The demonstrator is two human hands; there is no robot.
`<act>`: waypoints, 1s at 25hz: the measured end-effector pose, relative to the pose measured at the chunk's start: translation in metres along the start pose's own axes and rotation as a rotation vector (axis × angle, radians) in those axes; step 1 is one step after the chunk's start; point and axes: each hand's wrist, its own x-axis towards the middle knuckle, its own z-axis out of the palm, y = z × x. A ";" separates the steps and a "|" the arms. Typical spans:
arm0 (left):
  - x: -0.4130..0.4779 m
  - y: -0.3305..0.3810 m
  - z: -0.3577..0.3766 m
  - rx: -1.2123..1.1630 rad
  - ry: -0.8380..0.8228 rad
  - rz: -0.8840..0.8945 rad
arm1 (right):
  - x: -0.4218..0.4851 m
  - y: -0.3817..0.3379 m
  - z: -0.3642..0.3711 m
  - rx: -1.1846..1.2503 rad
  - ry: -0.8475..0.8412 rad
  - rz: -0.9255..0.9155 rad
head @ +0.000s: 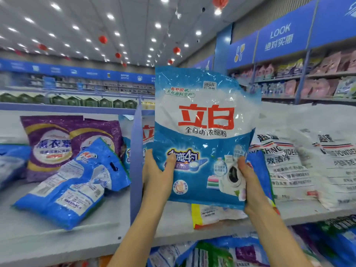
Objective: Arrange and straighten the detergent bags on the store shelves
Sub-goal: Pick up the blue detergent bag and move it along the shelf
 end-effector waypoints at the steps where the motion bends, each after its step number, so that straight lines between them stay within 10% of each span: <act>1: 0.001 0.001 0.001 0.034 0.059 0.025 | 0.010 0.004 0.003 0.020 -0.026 0.008; 11: -0.089 0.027 -0.064 0.320 -0.009 0.417 | 0.058 0.036 0.013 -0.005 -0.048 0.125; 15: -0.035 0.009 -0.129 0.105 0.312 0.154 | 0.052 0.035 0.024 0.057 -0.038 0.100; 20: 0.042 -0.028 -0.106 -0.045 -0.226 -0.359 | 0.052 0.049 0.054 0.040 0.042 0.133; 25: 0.076 -0.056 -0.093 0.040 -0.345 -0.463 | 0.042 0.080 0.071 -0.051 0.165 0.167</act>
